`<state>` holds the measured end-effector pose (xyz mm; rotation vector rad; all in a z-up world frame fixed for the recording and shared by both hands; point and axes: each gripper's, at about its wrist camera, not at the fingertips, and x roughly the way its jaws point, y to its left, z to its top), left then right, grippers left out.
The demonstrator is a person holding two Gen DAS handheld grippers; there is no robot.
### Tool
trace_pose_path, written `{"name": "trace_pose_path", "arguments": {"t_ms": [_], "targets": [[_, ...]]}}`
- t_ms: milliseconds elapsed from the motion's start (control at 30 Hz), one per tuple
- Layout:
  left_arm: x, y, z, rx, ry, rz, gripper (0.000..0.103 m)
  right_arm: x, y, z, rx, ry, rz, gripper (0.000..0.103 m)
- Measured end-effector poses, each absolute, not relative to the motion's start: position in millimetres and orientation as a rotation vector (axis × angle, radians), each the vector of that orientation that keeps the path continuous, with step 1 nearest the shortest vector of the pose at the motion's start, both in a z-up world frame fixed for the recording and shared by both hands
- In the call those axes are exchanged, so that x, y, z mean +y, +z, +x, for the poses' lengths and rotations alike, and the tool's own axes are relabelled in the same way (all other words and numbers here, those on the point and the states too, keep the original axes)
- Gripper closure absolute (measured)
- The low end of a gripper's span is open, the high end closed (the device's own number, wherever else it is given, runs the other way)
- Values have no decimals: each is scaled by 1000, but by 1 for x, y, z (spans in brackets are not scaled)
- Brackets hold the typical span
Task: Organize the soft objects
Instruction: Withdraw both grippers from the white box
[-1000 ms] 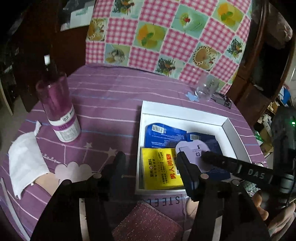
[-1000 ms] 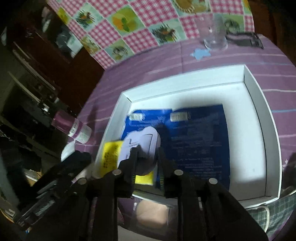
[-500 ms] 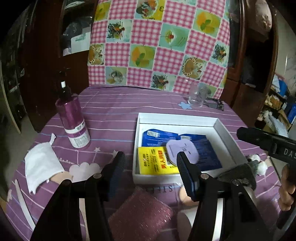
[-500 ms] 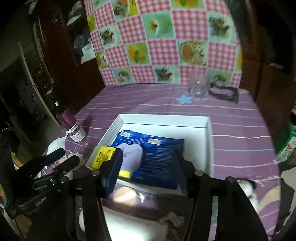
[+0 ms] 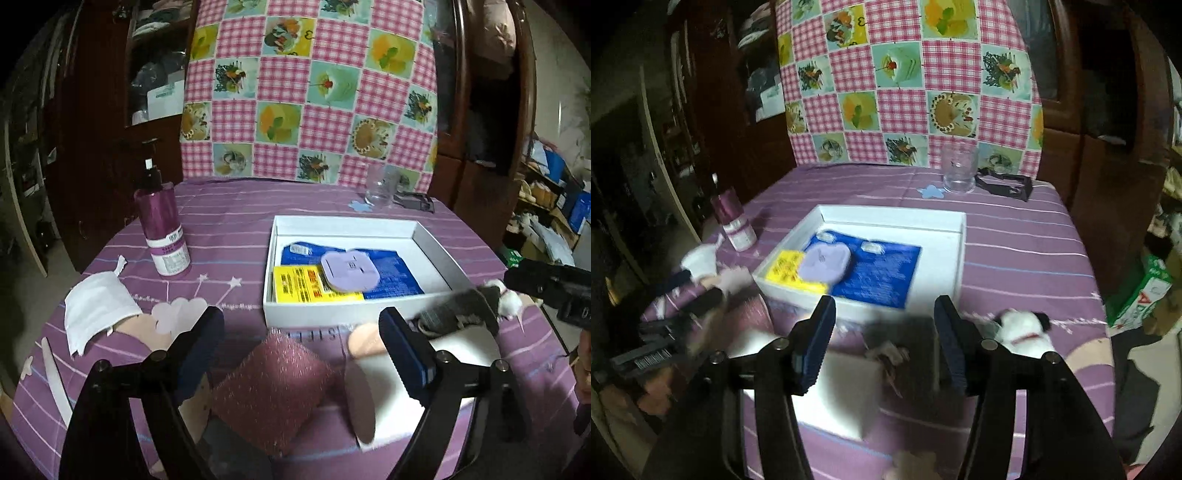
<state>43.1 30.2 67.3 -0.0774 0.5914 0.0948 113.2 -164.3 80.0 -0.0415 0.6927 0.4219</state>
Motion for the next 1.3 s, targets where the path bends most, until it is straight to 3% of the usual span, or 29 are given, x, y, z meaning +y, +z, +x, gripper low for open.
{"name": "trace_pose_path", "arguments": {"t_ms": [467, 900, 1033, 1233, 1300], "targets": [[30, 22, 15, 689, 8, -83, 16, -206, 25, 90, 847, 313, -35, 46], [20, 19, 6, 678, -45, -52, 16, -191, -11, 88, 926, 319, -138, 45], [14, 14, 7, 708, -87, -36, 16, -189, -13, 88, 903, 311, -161, 39], [15, 6, 12, 753, -61, -35, 16, -195, -19, 95, 948, 249, -138, 0], [17, 5, 12, 756, -59, -46, 16, -197, -19, 96, 950, 239, -130, 0]]}}
